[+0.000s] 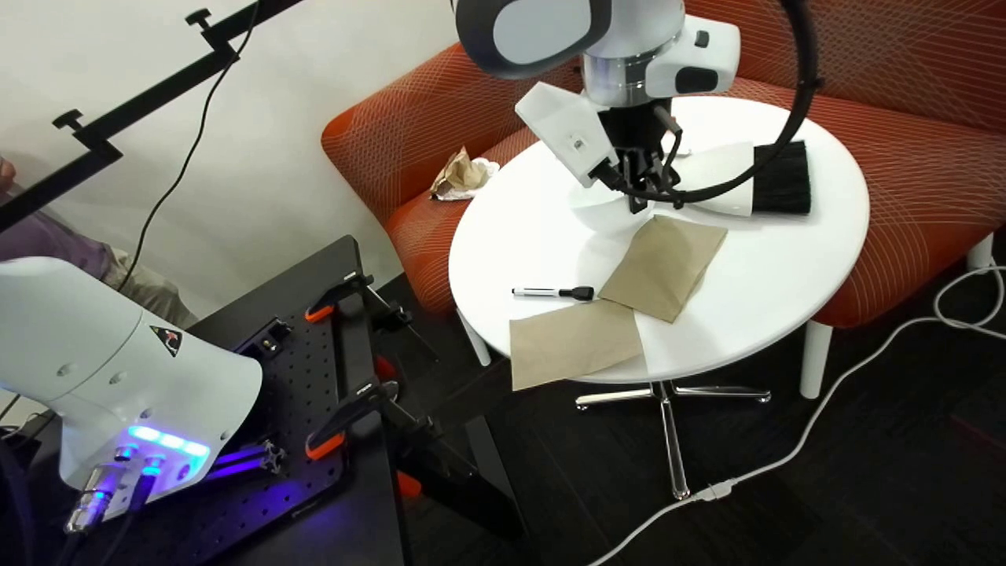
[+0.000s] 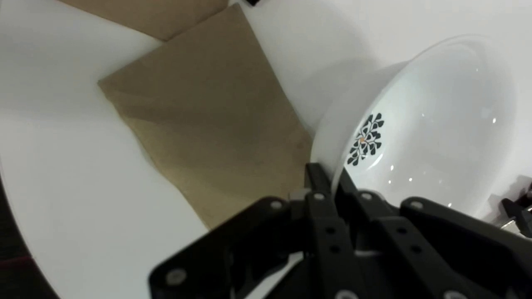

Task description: Move the white bowl to the right

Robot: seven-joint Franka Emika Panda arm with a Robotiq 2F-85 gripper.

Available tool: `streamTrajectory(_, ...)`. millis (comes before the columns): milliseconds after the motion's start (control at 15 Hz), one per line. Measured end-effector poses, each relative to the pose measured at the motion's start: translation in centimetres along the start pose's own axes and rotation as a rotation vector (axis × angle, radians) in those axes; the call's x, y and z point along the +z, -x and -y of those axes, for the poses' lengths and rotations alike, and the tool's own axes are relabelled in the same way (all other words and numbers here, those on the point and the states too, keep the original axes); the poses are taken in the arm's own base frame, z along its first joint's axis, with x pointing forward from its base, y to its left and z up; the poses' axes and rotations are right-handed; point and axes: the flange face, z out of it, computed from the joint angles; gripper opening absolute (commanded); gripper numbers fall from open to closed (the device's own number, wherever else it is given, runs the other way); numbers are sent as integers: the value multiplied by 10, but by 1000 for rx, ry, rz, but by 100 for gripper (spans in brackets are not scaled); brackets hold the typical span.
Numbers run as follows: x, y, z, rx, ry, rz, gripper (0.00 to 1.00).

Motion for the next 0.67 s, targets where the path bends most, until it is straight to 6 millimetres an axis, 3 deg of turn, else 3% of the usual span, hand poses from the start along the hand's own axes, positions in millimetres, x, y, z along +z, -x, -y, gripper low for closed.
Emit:
streamTrajectory(333,13,0,1,4,6,-45,2)
streamTrajectory(400,13,-1,2,4,5,-51,33)
streamTrajectory(467,14,-1,2,3,4,-54,34)
streamTrajectory(667,13,-1,2,5,2,-64,55)
